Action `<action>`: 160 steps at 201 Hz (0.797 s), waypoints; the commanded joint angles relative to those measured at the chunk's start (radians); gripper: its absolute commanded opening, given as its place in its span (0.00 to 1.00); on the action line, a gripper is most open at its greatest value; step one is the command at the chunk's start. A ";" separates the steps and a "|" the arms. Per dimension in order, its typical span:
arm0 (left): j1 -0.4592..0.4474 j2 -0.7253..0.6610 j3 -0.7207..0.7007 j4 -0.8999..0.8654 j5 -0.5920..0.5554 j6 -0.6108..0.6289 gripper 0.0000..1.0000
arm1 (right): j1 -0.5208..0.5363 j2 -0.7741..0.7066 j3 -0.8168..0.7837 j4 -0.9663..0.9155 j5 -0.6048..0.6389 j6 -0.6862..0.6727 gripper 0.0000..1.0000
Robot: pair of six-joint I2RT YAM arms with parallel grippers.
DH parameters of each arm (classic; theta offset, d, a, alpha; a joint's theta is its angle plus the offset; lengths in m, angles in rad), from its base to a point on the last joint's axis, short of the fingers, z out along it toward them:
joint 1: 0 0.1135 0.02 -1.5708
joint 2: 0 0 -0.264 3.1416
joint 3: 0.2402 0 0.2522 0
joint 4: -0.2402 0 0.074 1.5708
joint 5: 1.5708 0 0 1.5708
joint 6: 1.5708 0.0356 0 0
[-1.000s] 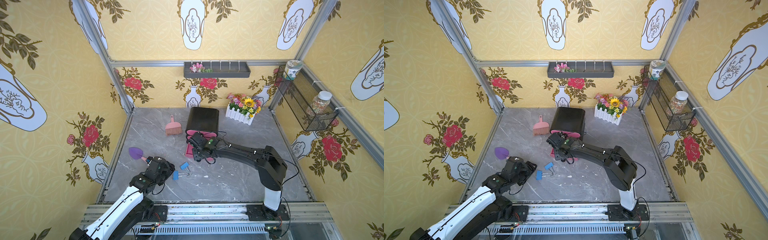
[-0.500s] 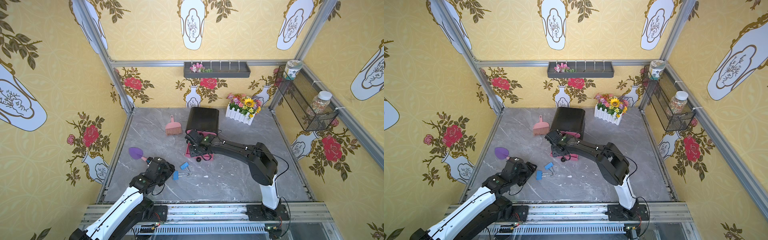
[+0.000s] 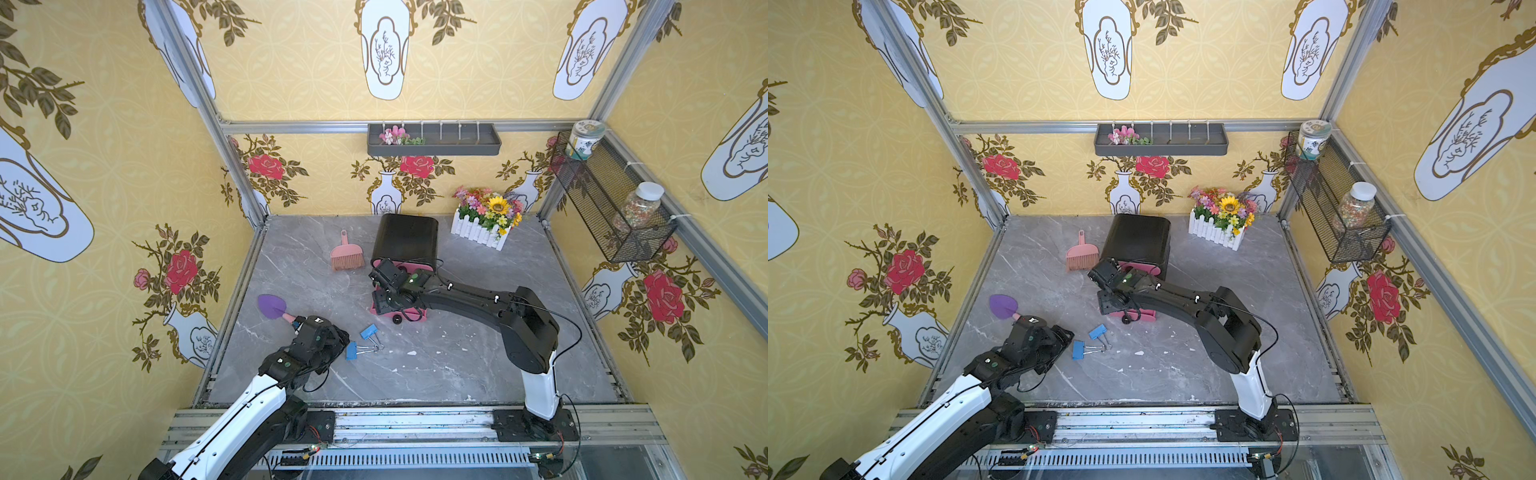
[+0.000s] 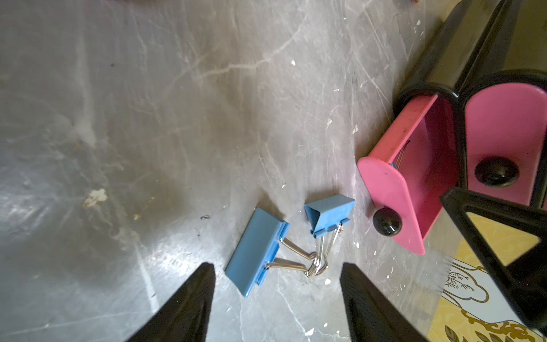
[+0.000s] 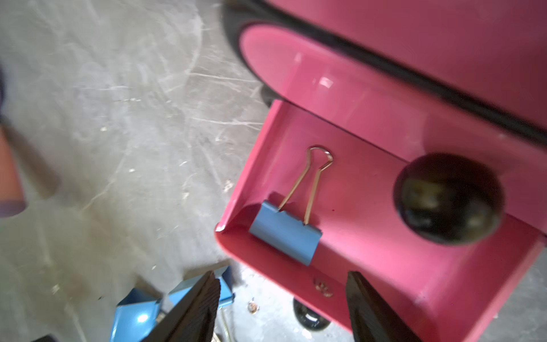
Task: Put the binder clips in the drawer according to color
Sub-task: Place the binder clip in the drawer, then pick up the binder clip at the center of the board.
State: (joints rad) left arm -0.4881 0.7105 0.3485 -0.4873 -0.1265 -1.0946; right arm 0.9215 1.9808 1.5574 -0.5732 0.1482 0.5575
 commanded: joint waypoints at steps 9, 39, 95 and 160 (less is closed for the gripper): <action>0.002 0.018 -0.012 0.002 0.030 -0.017 0.73 | 0.040 -0.042 -0.029 0.050 -0.026 -0.069 0.74; 0.002 -0.020 -0.031 -0.002 0.020 -0.059 0.74 | 0.048 -0.105 -0.146 0.162 -0.198 -0.134 0.75; 0.002 -0.007 -0.078 0.037 0.056 -0.106 0.75 | 0.096 -0.094 -0.190 0.178 -0.309 -0.227 0.74; 0.002 0.020 -0.093 0.106 0.110 -0.153 0.76 | 0.136 -0.067 -0.181 0.167 -0.187 -0.146 0.69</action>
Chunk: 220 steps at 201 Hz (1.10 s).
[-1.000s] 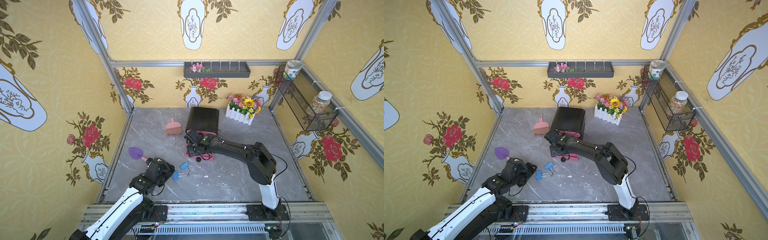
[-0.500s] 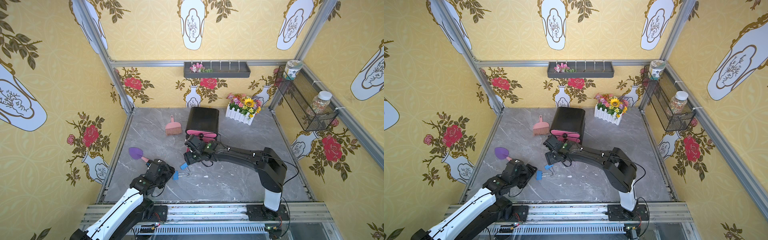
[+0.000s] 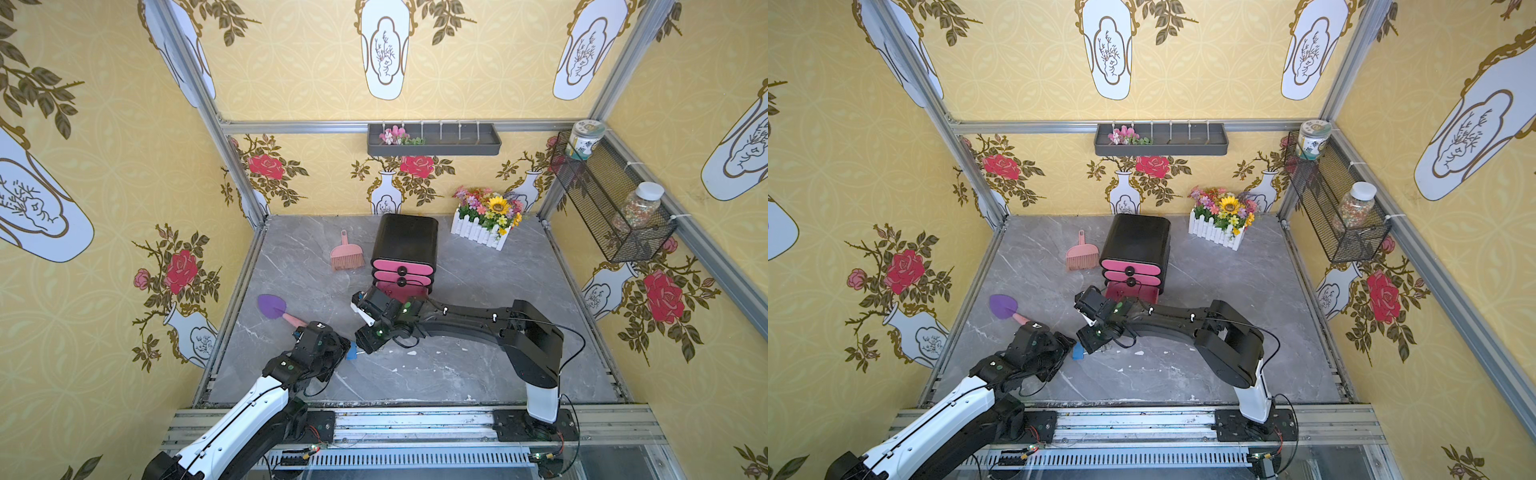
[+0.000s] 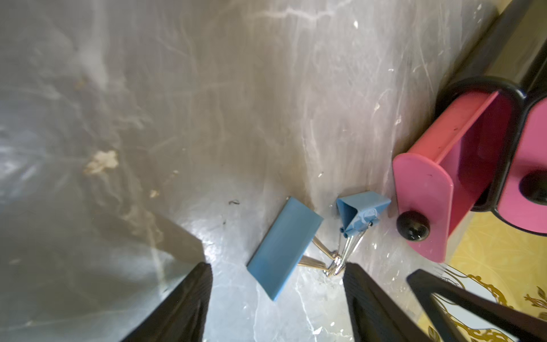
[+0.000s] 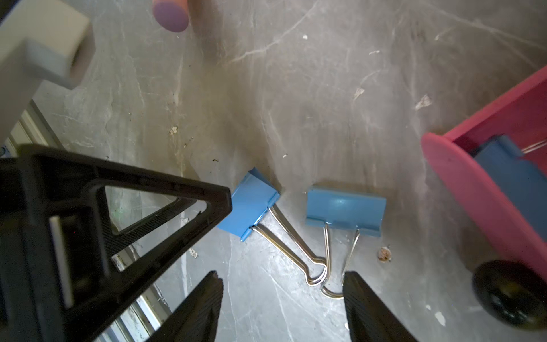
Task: Put the binder clips in the drawer according to color
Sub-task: Pick up the binder clip at the center of the board.
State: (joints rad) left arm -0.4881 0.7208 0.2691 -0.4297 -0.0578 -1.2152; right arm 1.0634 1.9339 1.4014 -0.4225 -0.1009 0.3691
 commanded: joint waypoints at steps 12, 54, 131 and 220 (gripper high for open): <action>0.002 0.011 -0.017 0.058 0.056 -0.054 0.77 | -0.011 -0.053 -0.056 0.019 0.087 0.055 0.69; 0.002 -0.039 -0.023 0.027 0.094 -0.214 0.79 | -0.022 -0.212 -0.182 0.017 0.181 0.067 0.69; 0.003 0.003 0.151 -0.220 0.042 -0.524 0.86 | -0.037 -0.403 -0.283 0.019 0.315 0.093 0.69; 0.025 0.331 0.283 -0.197 0.121 -0.540 0.90 | -0.057 -0.502 -0.346 0.008 0.371 0.111 0.69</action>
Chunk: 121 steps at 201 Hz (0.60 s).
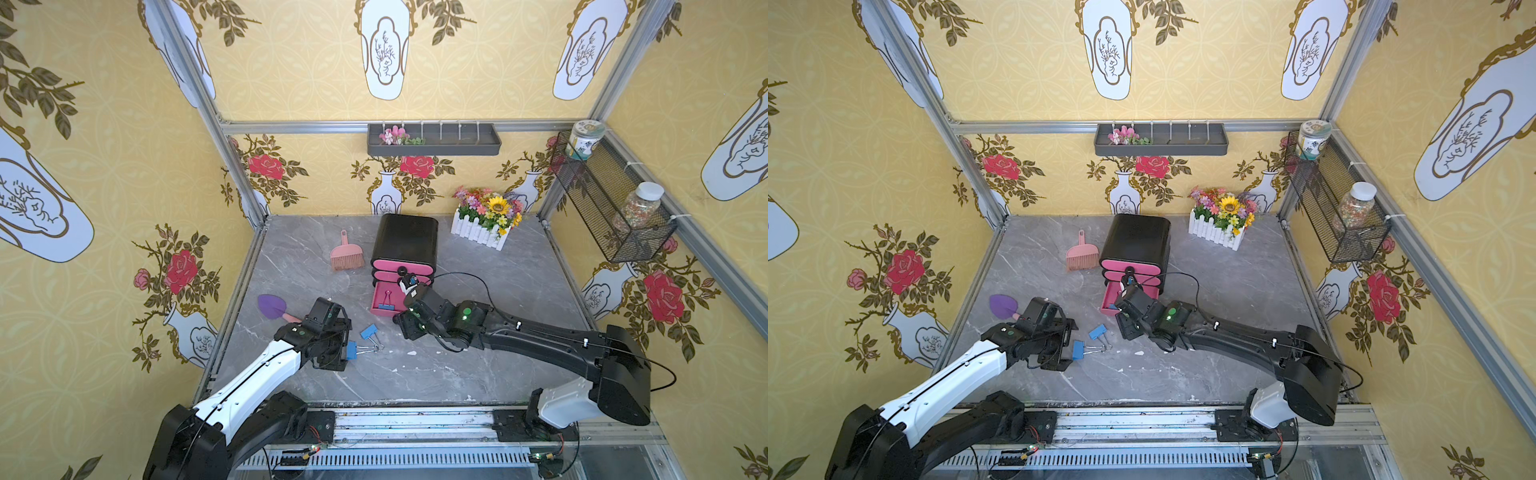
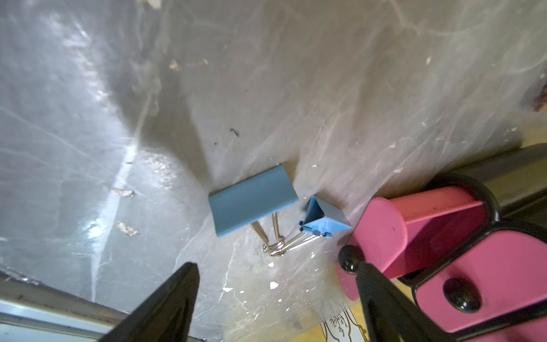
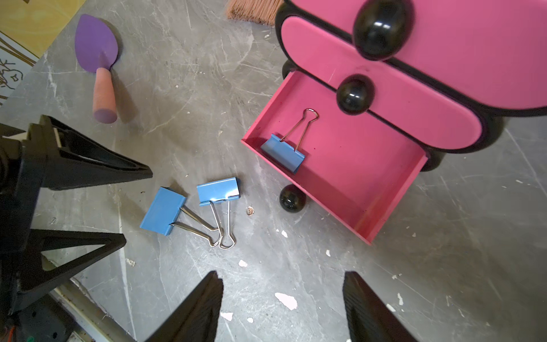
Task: Put the binder clips in the drawer according to color
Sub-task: Pick up the binder clip at the center of the board.
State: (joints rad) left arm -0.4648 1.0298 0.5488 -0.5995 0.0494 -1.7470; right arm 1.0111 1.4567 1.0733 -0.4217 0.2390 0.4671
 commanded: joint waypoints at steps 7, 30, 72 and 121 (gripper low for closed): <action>0.031 0.027 -0.002 -0.025 0.012 -0.009 0.90 | -0.006 -0.030 -0.025 0.009 0.032 0.015 0.69; 0.047 0.047 -0.027 -0.005 0.011 -0.009 0.90 | -0.008 -0.044 -0.036 0.017 0.036 0.018 0.69; 0.058 0.114 -0.029 0.037 -0.003 0.016 0.86 | -0.011 -0.048 -0.045 0.018 0.039 0.028 0.69; 0.058 0.163 -0.012 0.064 0.005 0.030 0.82 | -0.010 -0.066 -0.068 0.020 0.051 0.039 0.69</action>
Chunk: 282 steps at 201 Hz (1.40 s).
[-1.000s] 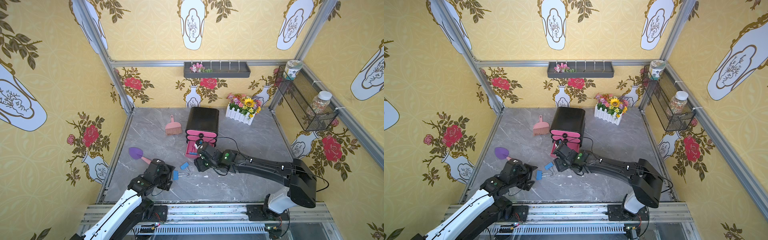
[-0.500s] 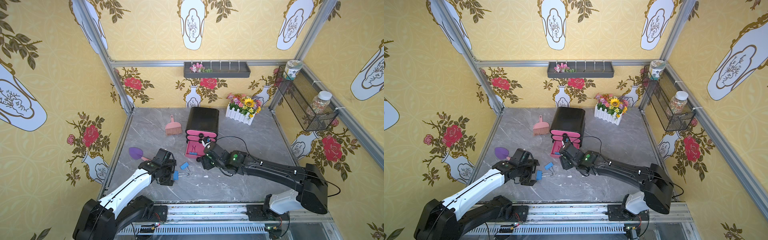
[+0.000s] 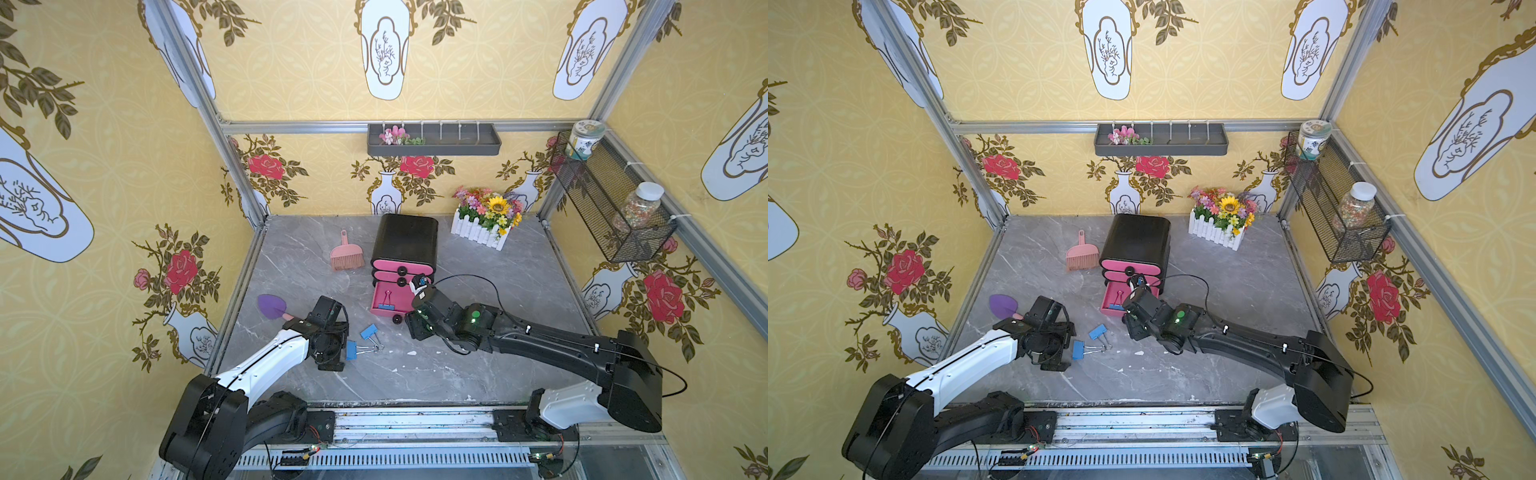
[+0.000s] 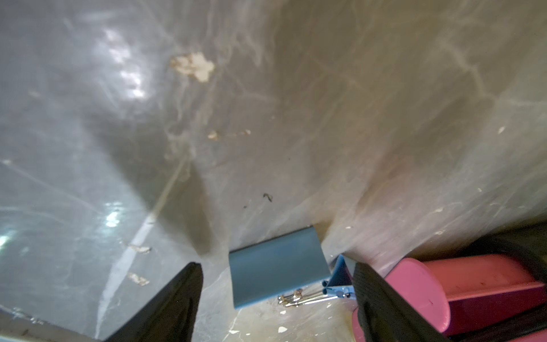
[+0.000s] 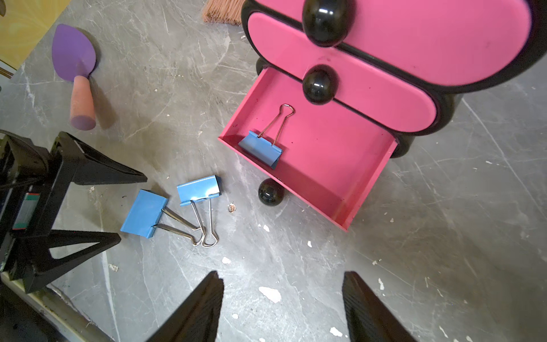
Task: Put the binder clips in the drawer according to color
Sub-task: Pick up the binder clip at the center of the board.
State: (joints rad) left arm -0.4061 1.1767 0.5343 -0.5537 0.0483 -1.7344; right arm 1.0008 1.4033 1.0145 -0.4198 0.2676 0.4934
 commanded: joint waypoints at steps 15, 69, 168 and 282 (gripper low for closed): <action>0.000 0.024 0.000 0.023 0.008 0.017 0.81 | 0.001 -0.016 -0.013 0.018 0.025 0.013 0.68; 0.000 0.037 -0.018 0.065 0.033 0.012 0.75 | 0.001 -0.001 -0.032 0.029 0.032 0.027 0.66; 0.000 0.076 -0.032 0.108 0.068 0.032 0.62 | 0.001 -0.015 -0.047 0.029 0.068 0.037 0.64; 0.000 -0.209 0.019 -0.115 -0.003 0.043 0.44 | -0.006 -0.029 -0.046 0.026 0.112 0.023 0.63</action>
State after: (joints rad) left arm -0.4061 1.0100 0.5228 -0.6003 0.0769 -1.7042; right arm 1.0000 1.3846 0.9657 -0.4149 0.3454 0.5228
